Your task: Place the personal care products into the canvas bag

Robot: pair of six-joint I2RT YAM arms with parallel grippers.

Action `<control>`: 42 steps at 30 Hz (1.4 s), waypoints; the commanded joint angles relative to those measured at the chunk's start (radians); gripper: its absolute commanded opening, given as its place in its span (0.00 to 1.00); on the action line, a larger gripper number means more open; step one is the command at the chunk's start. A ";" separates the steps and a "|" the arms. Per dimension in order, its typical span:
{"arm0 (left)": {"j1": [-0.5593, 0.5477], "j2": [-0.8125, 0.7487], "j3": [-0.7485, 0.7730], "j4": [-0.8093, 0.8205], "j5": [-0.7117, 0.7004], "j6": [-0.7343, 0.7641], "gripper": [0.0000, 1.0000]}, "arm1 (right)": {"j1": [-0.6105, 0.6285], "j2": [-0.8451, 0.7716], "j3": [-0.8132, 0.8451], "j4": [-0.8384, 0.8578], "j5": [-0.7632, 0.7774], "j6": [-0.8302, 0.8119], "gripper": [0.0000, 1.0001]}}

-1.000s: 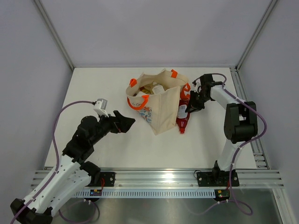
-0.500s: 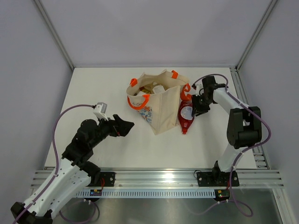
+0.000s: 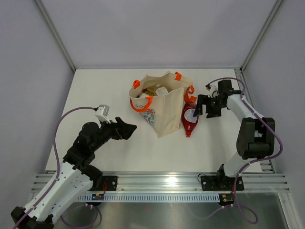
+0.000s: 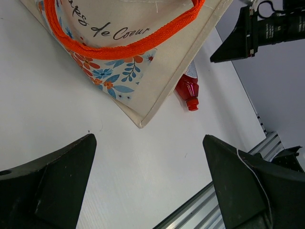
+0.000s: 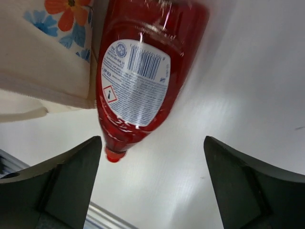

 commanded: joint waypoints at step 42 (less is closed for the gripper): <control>0.002 0.027 0.056 0.008 -0.010 0.021 0.99 | 0.050 0.227 0.092 0.063 0.162 0.371 0.00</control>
